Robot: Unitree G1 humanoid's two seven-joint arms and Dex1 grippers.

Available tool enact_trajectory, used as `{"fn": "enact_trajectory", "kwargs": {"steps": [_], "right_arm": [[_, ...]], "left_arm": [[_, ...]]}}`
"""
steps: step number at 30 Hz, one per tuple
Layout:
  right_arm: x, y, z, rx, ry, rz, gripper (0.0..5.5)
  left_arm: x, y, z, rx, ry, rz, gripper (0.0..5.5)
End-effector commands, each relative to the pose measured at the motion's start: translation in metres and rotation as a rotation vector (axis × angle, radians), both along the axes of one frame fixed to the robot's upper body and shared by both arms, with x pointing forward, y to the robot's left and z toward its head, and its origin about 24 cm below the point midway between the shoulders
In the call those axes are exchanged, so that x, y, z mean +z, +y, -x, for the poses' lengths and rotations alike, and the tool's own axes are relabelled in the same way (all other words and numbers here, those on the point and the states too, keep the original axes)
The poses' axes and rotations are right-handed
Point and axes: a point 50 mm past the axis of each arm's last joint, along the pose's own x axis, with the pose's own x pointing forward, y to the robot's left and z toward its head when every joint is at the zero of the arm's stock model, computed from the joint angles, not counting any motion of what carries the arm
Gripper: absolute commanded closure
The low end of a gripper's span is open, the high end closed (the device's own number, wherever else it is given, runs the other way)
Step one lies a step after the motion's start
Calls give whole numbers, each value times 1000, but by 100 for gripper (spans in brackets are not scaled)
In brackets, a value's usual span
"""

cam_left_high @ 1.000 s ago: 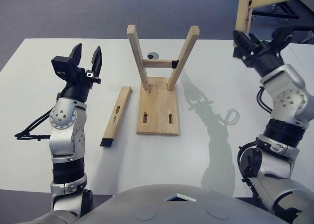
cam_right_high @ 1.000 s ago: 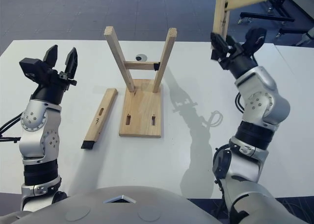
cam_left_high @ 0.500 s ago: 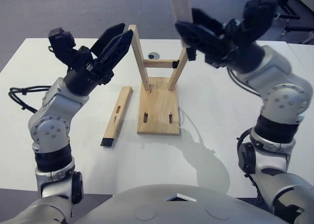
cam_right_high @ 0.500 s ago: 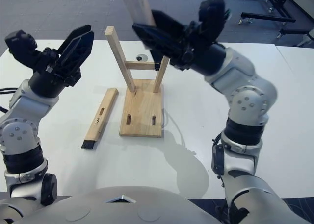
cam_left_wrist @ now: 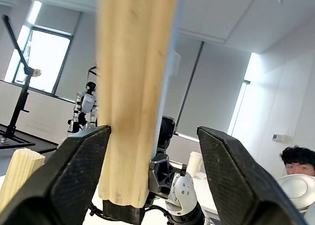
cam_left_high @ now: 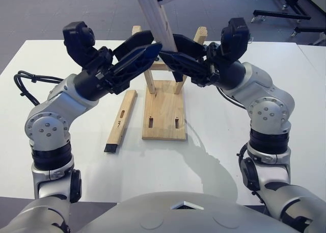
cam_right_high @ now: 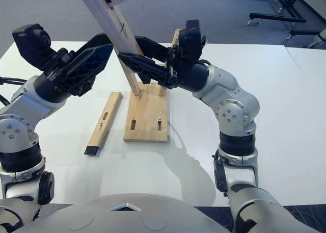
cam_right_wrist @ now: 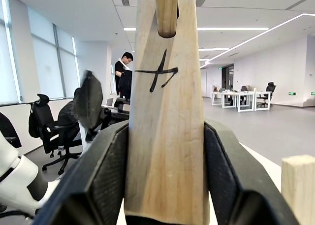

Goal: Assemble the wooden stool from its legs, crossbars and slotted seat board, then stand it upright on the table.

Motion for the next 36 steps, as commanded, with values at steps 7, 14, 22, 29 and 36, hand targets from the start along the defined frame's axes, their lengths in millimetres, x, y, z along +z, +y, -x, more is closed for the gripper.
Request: {"fn": "enact_trajectory", "kwargs": {"steps": [7, 14, 22, 29, 36], "right_arm": [[-7, 14, 13, 63, -22, 50, 345], [-11, 15, 17, 99, -3, 77, 345], [-13, 6, 8, 92, 17, 90, 345], [-26, -7, 1, 85, 77, 108, 345], [-36, -4, 6, 136, 83, 167, 345]], "left_arm": [[4, 0, -6, 63, 5, 33, 229], [1, 0, -10, 98, 25, 46, 229], [-1, 5, -4, 54, 23, 42, 229], [8, 16, -1, 13, 15, 136, 229], [5, 15, -2, 1, 46, 125, 229]]}}
